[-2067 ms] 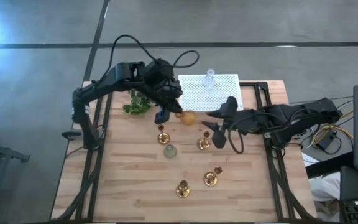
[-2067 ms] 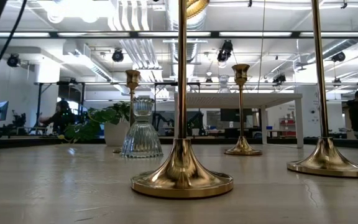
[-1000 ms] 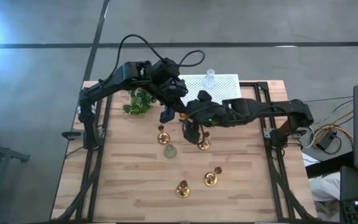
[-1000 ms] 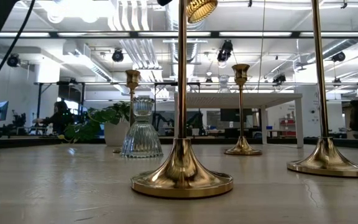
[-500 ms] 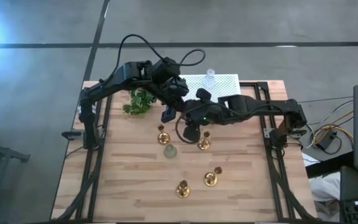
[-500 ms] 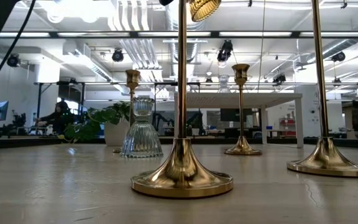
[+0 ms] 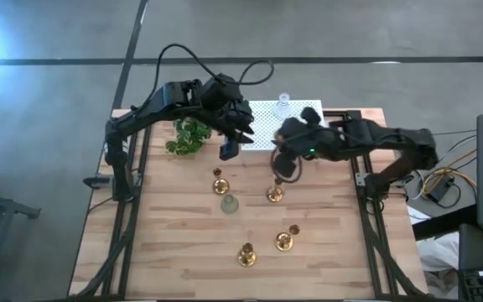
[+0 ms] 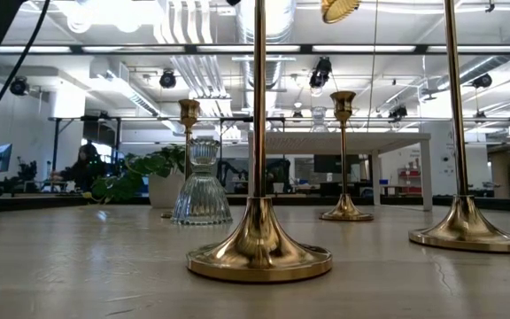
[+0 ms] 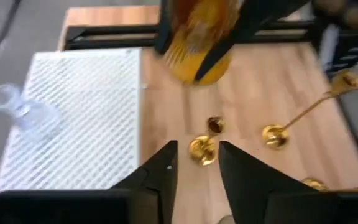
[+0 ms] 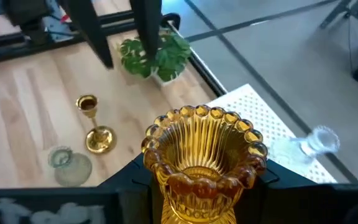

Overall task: Pick & Place candle stick holders
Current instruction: Put the yellow glass candle holder on the shelf

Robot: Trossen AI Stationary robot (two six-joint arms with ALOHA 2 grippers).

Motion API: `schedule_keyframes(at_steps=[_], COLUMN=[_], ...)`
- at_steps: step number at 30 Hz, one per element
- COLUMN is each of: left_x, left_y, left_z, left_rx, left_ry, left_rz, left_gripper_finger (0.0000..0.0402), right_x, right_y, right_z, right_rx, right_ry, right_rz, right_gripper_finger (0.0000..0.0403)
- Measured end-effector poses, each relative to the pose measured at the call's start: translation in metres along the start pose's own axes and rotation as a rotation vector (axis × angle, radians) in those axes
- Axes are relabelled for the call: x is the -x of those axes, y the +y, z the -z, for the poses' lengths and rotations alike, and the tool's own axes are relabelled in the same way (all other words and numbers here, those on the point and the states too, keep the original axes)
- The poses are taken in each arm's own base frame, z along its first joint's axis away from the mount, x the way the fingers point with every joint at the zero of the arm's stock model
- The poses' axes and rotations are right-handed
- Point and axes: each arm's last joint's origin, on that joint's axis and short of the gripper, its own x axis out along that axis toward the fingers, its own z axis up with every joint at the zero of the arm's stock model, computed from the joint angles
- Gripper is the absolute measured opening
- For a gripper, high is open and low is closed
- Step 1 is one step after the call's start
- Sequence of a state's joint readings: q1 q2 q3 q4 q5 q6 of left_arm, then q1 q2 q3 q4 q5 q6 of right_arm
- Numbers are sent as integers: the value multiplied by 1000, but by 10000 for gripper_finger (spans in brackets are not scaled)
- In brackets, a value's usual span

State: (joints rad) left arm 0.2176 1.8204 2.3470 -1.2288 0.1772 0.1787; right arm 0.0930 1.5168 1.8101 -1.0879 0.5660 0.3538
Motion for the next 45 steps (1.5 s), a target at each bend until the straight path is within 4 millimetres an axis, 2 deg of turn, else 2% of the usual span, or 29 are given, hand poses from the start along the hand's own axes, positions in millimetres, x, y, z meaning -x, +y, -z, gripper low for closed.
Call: schedule_keyframes(at_steps=[4,7,13,19,23,33,41,45], left_x=[15,29,54,71,78,89,88,88], left_y=[4,3,1,-4,-8,-13,-15,-15], left_z=[1,1,1,14,30,67,79,80], left_rx=[12,12,1,-13,3,54,58,60], left_ry=[-20,-68,-233,-415,-528,-660,-697,-697], left_rz=[-32,-46,-82,-122,-154,-298,-318,-328], left_gripper_finger=[167,190,203,203,203,203,204,203], right_x=[17,27,22,-6,-23,-64,-91,-106], right_y=[-19,-33,-45,-62,-72,-102,-117,-121], right_z=[15,28,58,94,107,126,125,136], right_rx=[-58,-116,-192,-261,-284,-246,-155,-175], right_ry=[-56,-167,-425,-473,-476,-383,-386,-401], right_rz=[54,84,104,183,200,186,182,199], right_gripper_finger=[116,116,116,116,116,116,116,116])
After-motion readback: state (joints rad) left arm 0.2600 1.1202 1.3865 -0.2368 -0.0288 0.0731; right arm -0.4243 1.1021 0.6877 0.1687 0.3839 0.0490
